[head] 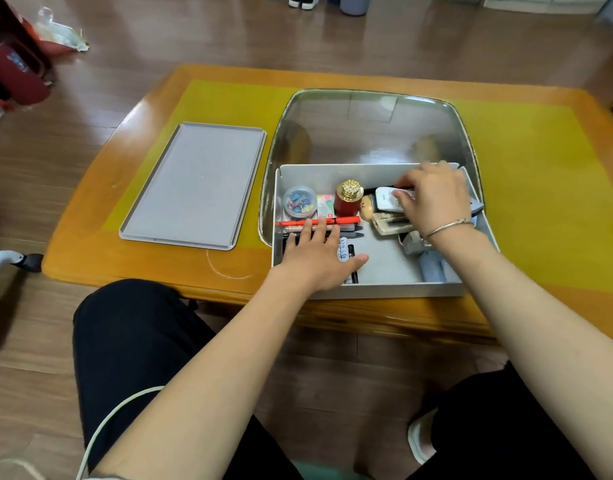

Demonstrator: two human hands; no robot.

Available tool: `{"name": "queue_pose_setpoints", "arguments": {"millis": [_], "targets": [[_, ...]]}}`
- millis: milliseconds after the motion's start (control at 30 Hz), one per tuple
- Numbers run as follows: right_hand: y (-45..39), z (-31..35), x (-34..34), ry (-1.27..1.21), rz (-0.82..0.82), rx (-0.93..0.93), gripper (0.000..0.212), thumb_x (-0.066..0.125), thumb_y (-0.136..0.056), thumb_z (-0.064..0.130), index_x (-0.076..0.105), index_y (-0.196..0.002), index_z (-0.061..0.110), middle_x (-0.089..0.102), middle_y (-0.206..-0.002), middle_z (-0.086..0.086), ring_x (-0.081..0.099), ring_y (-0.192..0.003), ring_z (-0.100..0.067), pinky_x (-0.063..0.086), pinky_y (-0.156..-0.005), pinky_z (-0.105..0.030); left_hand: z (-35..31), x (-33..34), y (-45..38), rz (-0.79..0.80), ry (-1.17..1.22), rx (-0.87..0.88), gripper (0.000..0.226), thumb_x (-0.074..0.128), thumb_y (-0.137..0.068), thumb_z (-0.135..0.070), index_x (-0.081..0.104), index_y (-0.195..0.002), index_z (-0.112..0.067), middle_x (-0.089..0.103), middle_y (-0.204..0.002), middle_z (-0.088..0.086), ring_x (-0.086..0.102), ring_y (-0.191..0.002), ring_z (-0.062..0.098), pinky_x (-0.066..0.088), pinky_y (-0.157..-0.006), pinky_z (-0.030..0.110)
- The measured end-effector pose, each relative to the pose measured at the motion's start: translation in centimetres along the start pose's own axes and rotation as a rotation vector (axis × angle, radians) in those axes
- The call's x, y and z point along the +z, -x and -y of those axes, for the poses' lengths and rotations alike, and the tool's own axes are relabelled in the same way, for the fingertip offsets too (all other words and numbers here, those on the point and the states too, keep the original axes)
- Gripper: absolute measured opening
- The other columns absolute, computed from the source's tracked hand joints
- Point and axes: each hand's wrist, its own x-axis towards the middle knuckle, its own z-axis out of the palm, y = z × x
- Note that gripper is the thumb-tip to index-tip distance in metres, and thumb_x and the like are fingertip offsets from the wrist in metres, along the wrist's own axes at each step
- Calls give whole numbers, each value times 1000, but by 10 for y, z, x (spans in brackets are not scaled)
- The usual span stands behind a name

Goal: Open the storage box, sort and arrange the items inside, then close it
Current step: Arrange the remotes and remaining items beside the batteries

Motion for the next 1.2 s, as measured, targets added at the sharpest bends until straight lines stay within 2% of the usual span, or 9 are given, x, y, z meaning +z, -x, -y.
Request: {"name": "queue_pose_setpoints", "arguments": {"millis": [133,267,467,667,933,1000,1100,1133,1200], "targets": [[-6,-25,0,80,32,176,28,59,-87,28,63,-113,18,58,-117,-11,43,-112,-33,31,-89,-40,-2,1,-9,58,-4,-52,91,18,-83,-80,-7,-153,-28,-20,-158,5,-22,-143,34,-5,-114,54],[-11,-34,6,117,97,243,27,56,-89,28,62,-114,19,61,-115,-12,44,-114,-33,31,-90,-41,1,4,-11,70,18,-60,89,19,-84,-80,-10,-152,-30,-23,-157,5,-25,-142,34,-4,-114,54],[-15,-41,7,40,111,204,19,61,-87,21,68,-105,19,62,-106,-11,46,-108,-34,31,-85,-40,3,4,-11,67,38,-46,87,24,-87,-76,-11,-151,-30,-25,-157,5,-28,-141,33,-2,-114,54],[-6,-45,5,-232,28,137,15,64,-84,12,68,-99,10,61,-103,-12,54,-102,-31,37,-90,-40,3,2,-9,67,47,-37,85,27,-89,-73,-12,-151,-30,-26,-156,4,-27,-141,33,-2,-115,53],[21,-40,-9,-517,-202,87,12,64,-82,7,67,-94,6,66,-94,-8,55,-83,-14,34,-76,-3,1,-6,-3,15,-56,-39,80,30,-92,-67,-3,-153,-28,-12,-160,8,-13,-146,33,1,-116,53],[26,-35,-10,-589,-204,77,13,64,-82,7,67,-95,8,66,-94,-6,54,-82,-10,36,-77,-2,0,-10,5,-125,-33,-3,74,41,-94,-59,15,-152,-20,8,-160,11,5,-146,34,15,-115,51],[31,-25,-9,-651,-149,54,13,64,-83,7,67,-96,8,66,-94,-5,56,-83,-15,41,-78,-14,1,-16,17,-595,130,59,47,57,-93,-35,43,-130,-10,45,-134,11,42,-123,28,42,-100,40],[32,-21,-9,-657,-121,34,13,64,-83,7,67,-96,7,66,-94,-3,56,-84,-16,42,-79,-18,1,-19,18,-712,158,72,41,60,-92,-31,46,-124,-10,49,-126,10,45,-116,25,45,-96,38],[35,-12,-8,-667,-56,-7,14,66,-83,7,68,-97,8,63,-92,0,54,-83,-16,42,-79,-25,2,-25,18,-771,147,113,38,61,-91,-30,48,-123,-13,52,-122,7,47,-113,24,43,-95,38]]}}
